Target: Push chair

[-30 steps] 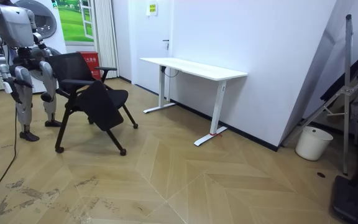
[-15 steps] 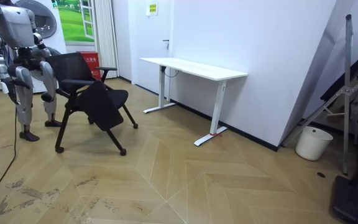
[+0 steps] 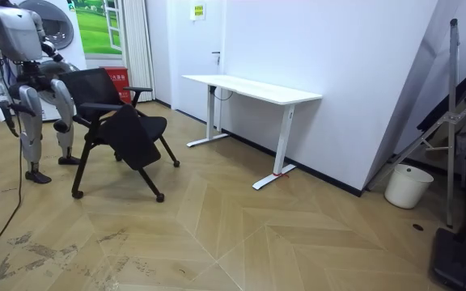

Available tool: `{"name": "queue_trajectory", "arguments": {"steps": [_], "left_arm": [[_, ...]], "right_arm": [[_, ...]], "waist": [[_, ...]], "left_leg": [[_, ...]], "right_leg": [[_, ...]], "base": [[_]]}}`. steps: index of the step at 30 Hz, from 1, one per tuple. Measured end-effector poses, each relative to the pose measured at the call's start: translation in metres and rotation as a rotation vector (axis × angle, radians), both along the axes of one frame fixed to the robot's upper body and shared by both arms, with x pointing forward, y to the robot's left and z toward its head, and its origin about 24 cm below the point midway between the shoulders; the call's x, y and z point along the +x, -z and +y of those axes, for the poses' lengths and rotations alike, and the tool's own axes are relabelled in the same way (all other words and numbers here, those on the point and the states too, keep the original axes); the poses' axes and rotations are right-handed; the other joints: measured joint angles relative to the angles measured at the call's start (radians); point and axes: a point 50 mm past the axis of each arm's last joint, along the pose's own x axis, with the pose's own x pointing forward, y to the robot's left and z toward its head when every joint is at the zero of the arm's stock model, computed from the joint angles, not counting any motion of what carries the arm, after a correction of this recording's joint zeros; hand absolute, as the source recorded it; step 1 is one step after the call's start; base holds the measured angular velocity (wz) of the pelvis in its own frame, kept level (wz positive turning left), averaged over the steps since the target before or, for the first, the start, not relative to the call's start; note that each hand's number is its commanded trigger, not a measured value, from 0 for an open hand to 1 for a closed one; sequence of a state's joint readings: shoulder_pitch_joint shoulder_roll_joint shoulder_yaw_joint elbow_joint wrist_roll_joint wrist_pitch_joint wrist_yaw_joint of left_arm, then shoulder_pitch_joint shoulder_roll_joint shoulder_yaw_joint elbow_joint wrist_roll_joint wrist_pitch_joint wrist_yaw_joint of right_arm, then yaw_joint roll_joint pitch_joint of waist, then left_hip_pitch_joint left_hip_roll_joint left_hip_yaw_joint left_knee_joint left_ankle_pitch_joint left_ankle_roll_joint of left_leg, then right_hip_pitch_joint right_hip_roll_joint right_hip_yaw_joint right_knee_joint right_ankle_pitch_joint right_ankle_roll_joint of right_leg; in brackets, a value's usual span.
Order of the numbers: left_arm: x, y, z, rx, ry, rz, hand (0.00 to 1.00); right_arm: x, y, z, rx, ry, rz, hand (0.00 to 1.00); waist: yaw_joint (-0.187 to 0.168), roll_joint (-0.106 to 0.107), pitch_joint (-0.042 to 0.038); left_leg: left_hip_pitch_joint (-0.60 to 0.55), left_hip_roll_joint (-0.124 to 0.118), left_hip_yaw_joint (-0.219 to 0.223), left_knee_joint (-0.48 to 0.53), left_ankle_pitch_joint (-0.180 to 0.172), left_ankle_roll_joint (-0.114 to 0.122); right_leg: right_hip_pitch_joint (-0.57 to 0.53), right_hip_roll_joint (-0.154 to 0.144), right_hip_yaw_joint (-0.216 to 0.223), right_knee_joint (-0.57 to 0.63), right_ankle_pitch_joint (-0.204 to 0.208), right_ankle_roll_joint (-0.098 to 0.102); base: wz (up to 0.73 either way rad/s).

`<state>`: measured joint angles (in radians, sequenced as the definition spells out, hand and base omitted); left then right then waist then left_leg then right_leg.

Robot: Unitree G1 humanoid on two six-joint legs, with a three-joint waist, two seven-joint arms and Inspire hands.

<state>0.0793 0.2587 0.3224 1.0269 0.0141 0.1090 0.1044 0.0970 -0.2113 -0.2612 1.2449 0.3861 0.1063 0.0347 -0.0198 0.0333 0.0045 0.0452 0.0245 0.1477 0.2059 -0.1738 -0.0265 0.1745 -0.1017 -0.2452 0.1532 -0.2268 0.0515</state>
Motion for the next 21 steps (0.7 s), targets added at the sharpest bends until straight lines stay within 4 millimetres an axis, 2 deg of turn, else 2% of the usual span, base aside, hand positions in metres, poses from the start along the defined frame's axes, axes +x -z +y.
{"name": "queue_trajectory", "arguments": {"steps": [2, 4, 7, 10, 11, 14, 15, 17, 21], "left_arm": [[0.022, -0.016, 0.017, 0.104, 0.030, -0.059, 0.00], [0.040, -0.028, 0.023, 0.162, 0.054, -0.106, 0.00], [0.072, -0.048, 0.024, 0.259, 0.149, -0.172, 0.00], [0.100, -0.073, 0.024, 0.360, 0.216, -0.269, 0.00], [0.106, -0.079, 0.023, 0.380, 0.234, -0.290, 0.00], [0.135, -0.119, 0.018, 0.520, 0.328, -0.425, 0.00], [0.140, -0.127, 0.017, 0.548, 0.344, -0.448, 0.00], [0.158, -0.157, 0.007, 0.641, 0.415, -0.542, 0.00], [0.169, -0.184, -0.009, 0.777, 0.524, -0.589, 0.00]], "right_arm": [[-0.002, -0.001, -0.002, -0.005, -0.002, 0.005, 0.00], [-0.002, -0.001, -0.002, -0.004, -0.008, 0.011, 0.00], [-0.001, 0.000, -0.001, -0.009, -0.036, 0.019, 0.00], [0.002, -0.001, -0.002, -0.010, -0.038, 0.011, 0.00], [0.002, -0.001, -0.002, -0.009, -0.038, 0.010, 0.00], [0.006, -0.001, -0.002, -0.005, -0.040, -0.004, 0.00], [0.008, -0.002, -0.002, -0.006, -0.039, -0.010, 0.00], [0.009, -0.001, -0.001, -0.005, -0.031, -0.009, 0.00], [0.012, -0.001, 0.001, 0.002, -0.049, -0.014, 0.00]], "waist": [[-0.002, 0.009, -0.0010], [-0.002, 0.014, -0.0028], [-0.006, 0.036, -0.0095], [-0.011, 0.044, -0.0148], [-0.014, 0.042, -0.0137], [-0.016, 0.037, -0.0106], [-0.015, 0.037, -0.0103], [-0.013, 0.018, 0.0020], [-0.025, 0.006, -0.0006]], "left_leg": [[0.000, 0.000, 0.002, -0.001, 0.000, 0.000], [-0.001, -0.001, 0.003, -0.001, -0.001, 0.000], [-0.007, -0.001, 0.002, -0.003, -0.003, 0.000], [-0.001, -0.004, -0.007, -0.008, -0.003, 0.000], [0.002, -0.004, -0.009, -0.008, -0.003, 0.000], [0.000, -0.004, -0.010, -0.008, -0.003, 0.000], [0.000, -0.004, -0.010, -0.008, -0.003, 0.000], [-0.002, -0.004, -0.011, -0.008, -0.003, 0.000], [-0.025, -0.004, -0.012, 0.000, -0.003, 0.000]], "right_leg": [[-0.001, 0.000, 0.002, -0.001, 0.000, 0.000], [-0.002, 0.000, 0.004, 0.000, 0.000, 0.000], [-0.009, 0.000, 0.008, 0.001, 0.000, 0.001], [-0.002, 0.000, 0.009, 0.001, 0.000, 0.001], [0.001, 0.000, 0.012, 0.000, 0.000, 0.001], [0.000, 0.000, 0.015, -0.001, 0.000, 0.001], [0.000, 0.000, 0.013, -0.001, 0.000, 0.001], [-0.001, 0.000, 0.006, -0.001, 0.000, 0.001], [-0.018, 0.000, 0.009, -0.001, 0.001, 0.001]], "base": [[0.00], [0.00], [0.00], [0.04], [0.06], [0.00], [0.05], [0.02], [0.00]]}}
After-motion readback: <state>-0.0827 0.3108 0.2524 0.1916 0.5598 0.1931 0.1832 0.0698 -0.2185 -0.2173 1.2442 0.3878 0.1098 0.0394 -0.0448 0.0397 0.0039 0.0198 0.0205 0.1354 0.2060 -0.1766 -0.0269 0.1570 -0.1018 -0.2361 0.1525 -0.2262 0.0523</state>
